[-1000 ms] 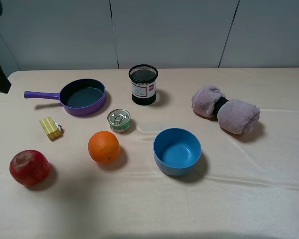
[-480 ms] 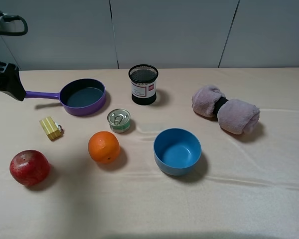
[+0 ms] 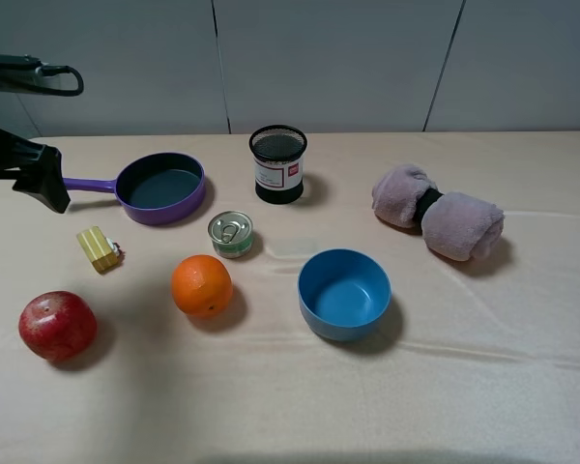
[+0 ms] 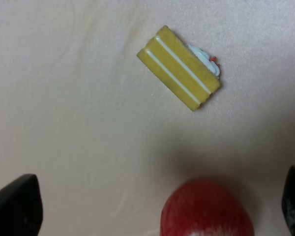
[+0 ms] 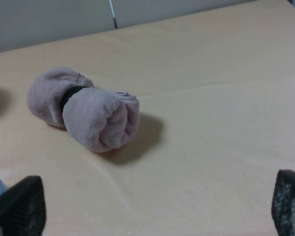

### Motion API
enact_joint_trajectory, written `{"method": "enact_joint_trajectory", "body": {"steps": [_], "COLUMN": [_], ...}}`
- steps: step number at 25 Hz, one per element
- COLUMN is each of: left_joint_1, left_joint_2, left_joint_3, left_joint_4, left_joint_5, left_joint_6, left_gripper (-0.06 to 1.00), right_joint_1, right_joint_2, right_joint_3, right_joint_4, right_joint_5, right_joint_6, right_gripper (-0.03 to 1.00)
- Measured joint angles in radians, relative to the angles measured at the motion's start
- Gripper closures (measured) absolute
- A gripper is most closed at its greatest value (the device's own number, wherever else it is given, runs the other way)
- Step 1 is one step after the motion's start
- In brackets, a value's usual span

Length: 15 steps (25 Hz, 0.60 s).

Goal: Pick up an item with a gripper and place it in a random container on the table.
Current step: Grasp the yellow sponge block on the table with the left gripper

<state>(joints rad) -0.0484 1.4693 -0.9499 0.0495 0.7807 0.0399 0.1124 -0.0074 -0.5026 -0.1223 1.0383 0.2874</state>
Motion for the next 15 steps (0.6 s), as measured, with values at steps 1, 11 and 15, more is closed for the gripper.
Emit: {"method": "enact_joint_trajectory", "body": {"steps": [1,11,15], "left_joint_1": [0.000,0.000,0.000], "left_joint_2": [0.005,0.079,0.119], "left_joint_3": [0.000,0.000,0.000], "left_joint_4": [-0.004,-0.026,-0.042], "left_joint_5": [-0.003,-0.070,-0.084], "left_joint_6": [-0.006,-0.195,-0.241], "left_gripper": [-0.04,-0.04,-0.04], "right_joint_1": [0.000,0.000,0.000], "right_joint_2": [0.000,0.000,0.000], "right_joint_3": [0.000,0.000,0.000], "right_joint_4": [0.000,0.000,0.000], "right_joint_5": [0.000,0.000,0.000], "right_joint_6": [0.000,0.000,0.000], "right_gripper": [0.27,0.27,0.27]}}
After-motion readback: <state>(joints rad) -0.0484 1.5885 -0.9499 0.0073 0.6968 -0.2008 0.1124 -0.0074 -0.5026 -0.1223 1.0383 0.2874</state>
